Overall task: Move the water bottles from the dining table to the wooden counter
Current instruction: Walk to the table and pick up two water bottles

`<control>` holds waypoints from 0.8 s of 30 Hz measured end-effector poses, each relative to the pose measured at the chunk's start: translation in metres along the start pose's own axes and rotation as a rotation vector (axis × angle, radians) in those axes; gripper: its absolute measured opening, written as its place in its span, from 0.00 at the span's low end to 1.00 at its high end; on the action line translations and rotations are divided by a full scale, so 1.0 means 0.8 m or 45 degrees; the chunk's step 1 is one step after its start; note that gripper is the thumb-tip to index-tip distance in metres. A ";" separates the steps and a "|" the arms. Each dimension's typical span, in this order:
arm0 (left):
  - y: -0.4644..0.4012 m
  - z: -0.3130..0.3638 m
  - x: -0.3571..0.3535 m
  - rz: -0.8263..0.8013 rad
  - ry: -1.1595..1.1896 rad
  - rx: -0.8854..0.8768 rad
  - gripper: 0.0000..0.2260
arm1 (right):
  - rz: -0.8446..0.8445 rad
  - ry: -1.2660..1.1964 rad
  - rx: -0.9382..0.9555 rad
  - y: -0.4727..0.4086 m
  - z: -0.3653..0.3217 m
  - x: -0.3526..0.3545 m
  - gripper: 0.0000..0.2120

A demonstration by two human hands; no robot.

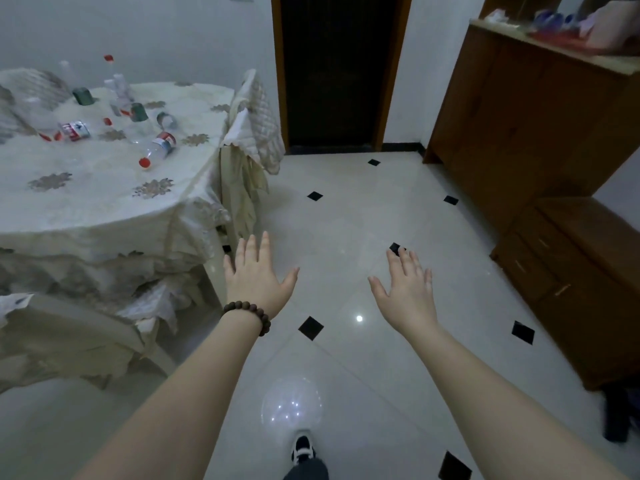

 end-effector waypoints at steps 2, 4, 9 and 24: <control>-0.034 -0.004 -0.019 0.006 -0.019 0.030 0.37 | -0.014 -0.011 0.035 -0.040 -0.006 -0.021 0.30; -0.071 -0.011 -0.039 0.012 -0.033 0.058 0.37 | -0.029 -0.015 0.068 -0.083 -0.016 -0.044 0.30; -0.184 -0.042 -0.085 0.073 -0.033 0.158 0.36 | -0.047 -0.026 0.187 -0.211 -0.059 -0.110 0.30; -0.493 -0.215 -0.131 0.149 -0.162 0.601 0.36 | -0.147 -0.182 0.629 -0.552 -0.338 -0.271 0.30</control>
Point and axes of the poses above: each hand's wrist, its own y-axis away from the middle knuckle, its own x-axis out of the back of the hand, z = x × y, the point moved 5 cm from there along -y, towards the middle knuckle, and after that the axes turned 12 degrees about z, right-handed, at the moved point
